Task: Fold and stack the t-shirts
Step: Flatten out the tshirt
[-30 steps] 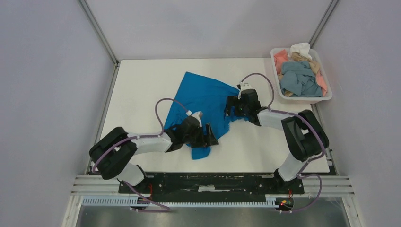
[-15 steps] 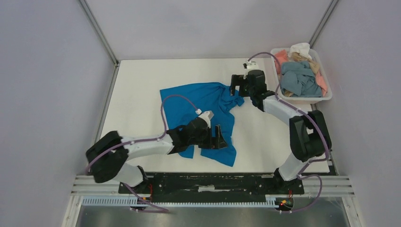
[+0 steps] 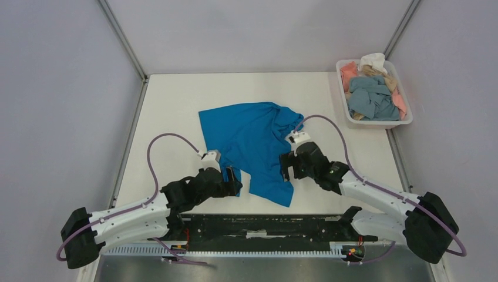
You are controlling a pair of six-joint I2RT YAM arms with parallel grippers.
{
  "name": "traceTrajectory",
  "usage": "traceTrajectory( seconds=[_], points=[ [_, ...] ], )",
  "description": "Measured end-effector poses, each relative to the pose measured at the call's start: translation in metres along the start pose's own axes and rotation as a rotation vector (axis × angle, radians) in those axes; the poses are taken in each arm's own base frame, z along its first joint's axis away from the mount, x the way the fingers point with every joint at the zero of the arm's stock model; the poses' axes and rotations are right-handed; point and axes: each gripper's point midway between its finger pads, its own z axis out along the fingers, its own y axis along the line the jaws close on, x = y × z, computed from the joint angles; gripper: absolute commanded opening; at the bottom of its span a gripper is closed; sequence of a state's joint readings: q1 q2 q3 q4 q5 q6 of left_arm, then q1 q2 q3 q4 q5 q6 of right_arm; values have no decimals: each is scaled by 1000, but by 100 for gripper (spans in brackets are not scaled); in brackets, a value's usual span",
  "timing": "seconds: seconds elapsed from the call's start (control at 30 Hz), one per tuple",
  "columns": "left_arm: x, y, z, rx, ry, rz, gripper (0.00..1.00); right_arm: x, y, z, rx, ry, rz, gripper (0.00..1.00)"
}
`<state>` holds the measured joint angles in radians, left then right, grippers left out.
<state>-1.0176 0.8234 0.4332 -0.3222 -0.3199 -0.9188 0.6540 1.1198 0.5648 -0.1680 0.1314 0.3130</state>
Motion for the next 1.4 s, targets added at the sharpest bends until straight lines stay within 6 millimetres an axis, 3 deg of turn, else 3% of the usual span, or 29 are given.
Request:
traceTrajectory(
  seconds=[0.1,0.3,0.67,0.9,1.1,1.3,1.4],
  points=[
    [16,22,-2,-33,23,9,89,36,29,-22,-29,84,-107,98],
    [18,23,-4,-9,16,1,89,81,54,-47,-67,186,-232,90],
    [27,27,7,-39,48,15,89,132,56,-38,-35,369,-305,76],
    [29,28,9,-46,54,18,89,133,63,-33,-33,394,-292,59],
    [28,27,9,-43,49,16,89,126,66,-25,-37,375,-251,51],
    [24,25,7,-30,32,9,89,116,60,-12,-27,325,-185,12],
    [23,24,6,-26,28,7,89,110,61,-9,-23,299,-159,0]
  ],
)
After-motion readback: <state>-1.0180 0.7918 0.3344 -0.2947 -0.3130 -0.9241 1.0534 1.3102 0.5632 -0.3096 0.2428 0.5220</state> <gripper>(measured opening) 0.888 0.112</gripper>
